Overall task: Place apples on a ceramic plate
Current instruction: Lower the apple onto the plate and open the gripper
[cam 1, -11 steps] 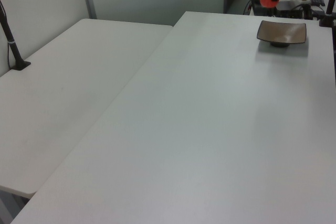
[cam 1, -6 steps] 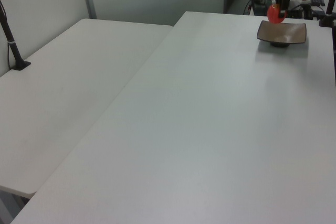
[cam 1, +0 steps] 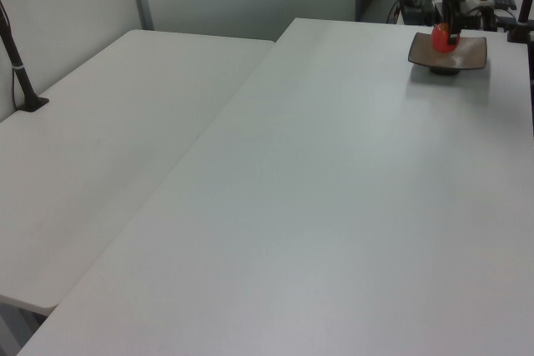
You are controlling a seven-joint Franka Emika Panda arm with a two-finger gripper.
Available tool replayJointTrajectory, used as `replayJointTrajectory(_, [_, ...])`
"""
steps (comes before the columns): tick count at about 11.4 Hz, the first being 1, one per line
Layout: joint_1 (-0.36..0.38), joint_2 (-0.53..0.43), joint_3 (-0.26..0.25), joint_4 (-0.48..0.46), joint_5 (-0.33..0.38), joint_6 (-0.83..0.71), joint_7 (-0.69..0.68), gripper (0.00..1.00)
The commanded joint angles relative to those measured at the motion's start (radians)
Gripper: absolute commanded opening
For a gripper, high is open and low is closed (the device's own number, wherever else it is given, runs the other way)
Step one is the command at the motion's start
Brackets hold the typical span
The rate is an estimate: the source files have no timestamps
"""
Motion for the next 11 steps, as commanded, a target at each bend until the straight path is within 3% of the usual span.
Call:
replayJointTrajectory(1, [-0.024,0.05,-0.004,0.004,0.014,0.073,-0.023,0.3])
replayJointTrajectory(3, [-0.029,0.068,-0.002,0.006,0.017,0.096,-0.013,0.39])
replayJointTrajectory(4, [-0.03,0.076,0.001,0.004,0.019,0.101,-0.011,0.57])
replayJointTrajectory(5, [-0.032,0.078,0.004,0.004,0.019,0.101,-0.008,0.86])
replayJointTrajectory(6, [-0.03,0.078,0.004,0.003,0.019,0.101,-0.008,1.0])
replayJointTrajectory(11, [-0.023,0.046,0.004,0.003,0.019,0.081,-0.003,1.0])
